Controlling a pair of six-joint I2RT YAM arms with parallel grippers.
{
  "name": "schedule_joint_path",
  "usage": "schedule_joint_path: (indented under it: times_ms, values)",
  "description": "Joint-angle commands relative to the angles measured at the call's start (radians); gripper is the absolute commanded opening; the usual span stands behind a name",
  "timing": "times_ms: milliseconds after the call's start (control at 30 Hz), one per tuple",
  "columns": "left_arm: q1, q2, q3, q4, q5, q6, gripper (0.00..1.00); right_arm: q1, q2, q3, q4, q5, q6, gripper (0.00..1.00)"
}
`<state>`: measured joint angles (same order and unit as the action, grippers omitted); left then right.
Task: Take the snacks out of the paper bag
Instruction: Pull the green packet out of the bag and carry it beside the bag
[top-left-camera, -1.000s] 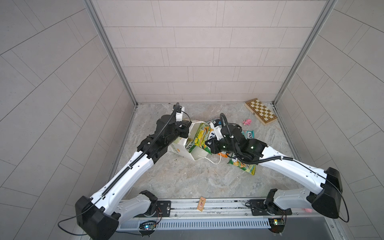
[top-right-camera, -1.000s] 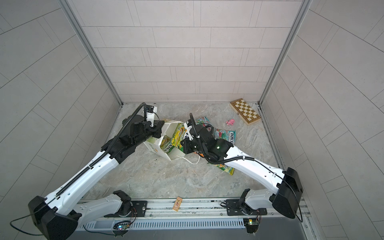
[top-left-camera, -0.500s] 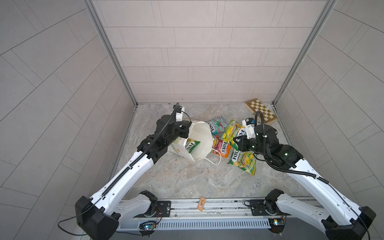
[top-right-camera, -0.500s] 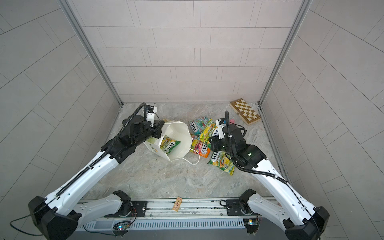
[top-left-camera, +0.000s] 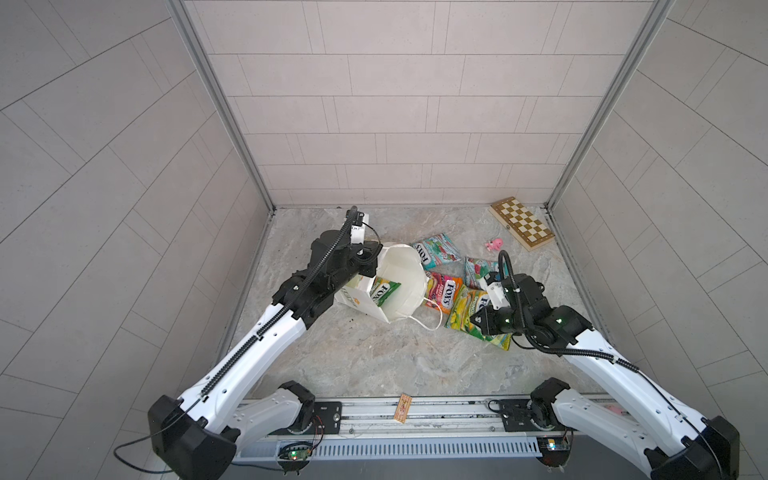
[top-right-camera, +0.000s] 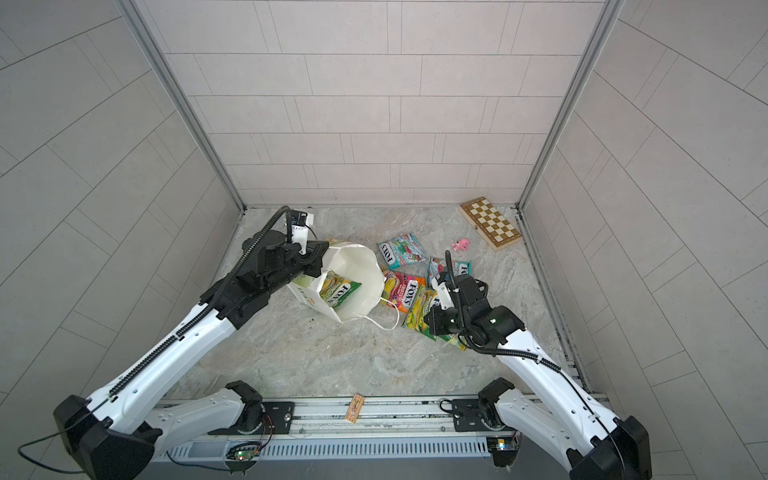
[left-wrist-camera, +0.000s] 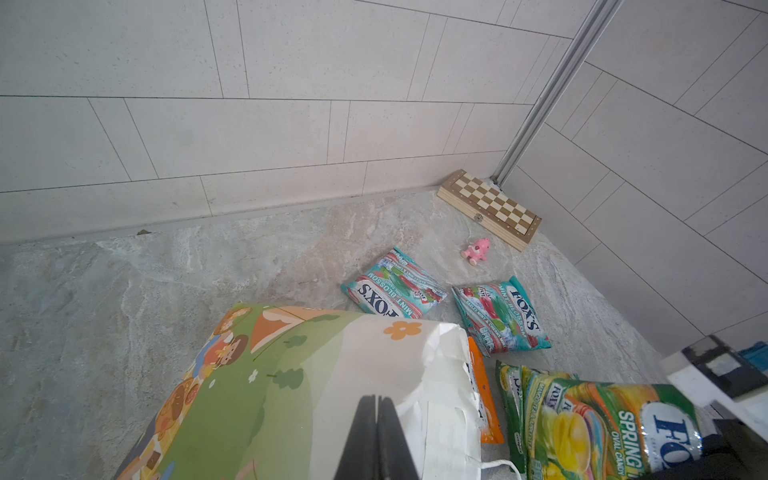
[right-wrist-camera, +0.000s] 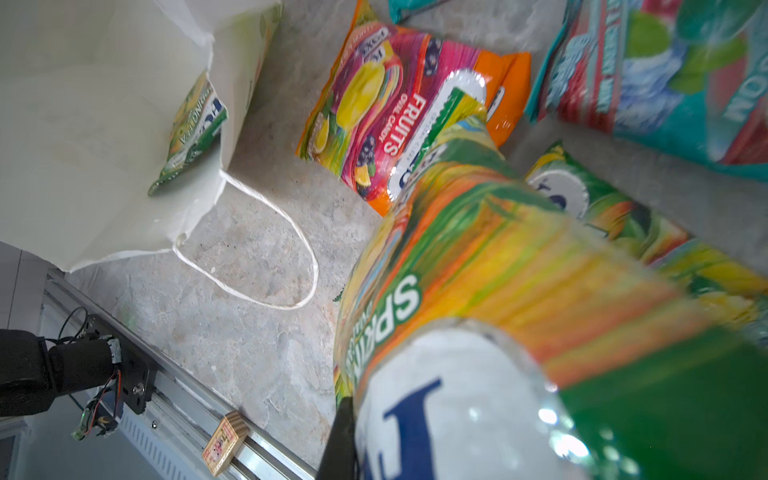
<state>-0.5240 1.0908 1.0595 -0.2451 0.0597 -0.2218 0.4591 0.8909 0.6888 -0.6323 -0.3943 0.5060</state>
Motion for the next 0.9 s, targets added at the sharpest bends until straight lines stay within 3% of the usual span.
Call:
schedule_joint_path:
  times_ms: [0, 233, 867]
  values:
    - [-0.001, -0.018, 0.014, -0.008, 0.003, 0.010, 0.00, 0.004, -0.008, -0.038, 0.137, -0.107, 0.022, 0.00]
    - [-0.002, -0.018, 0.013, -0.008, 0.002, 0.012, 0.00, 0.030, 0.064, -0.128, 0.320, -0.172, 0.085, 0.00]
    - [-0.001, -0.014, 0.013, -0.008, 0.005, 0.010, 0.00, 0.137, 0.325, -0.176, 0.610, -0.164, 0.180, 0.00]
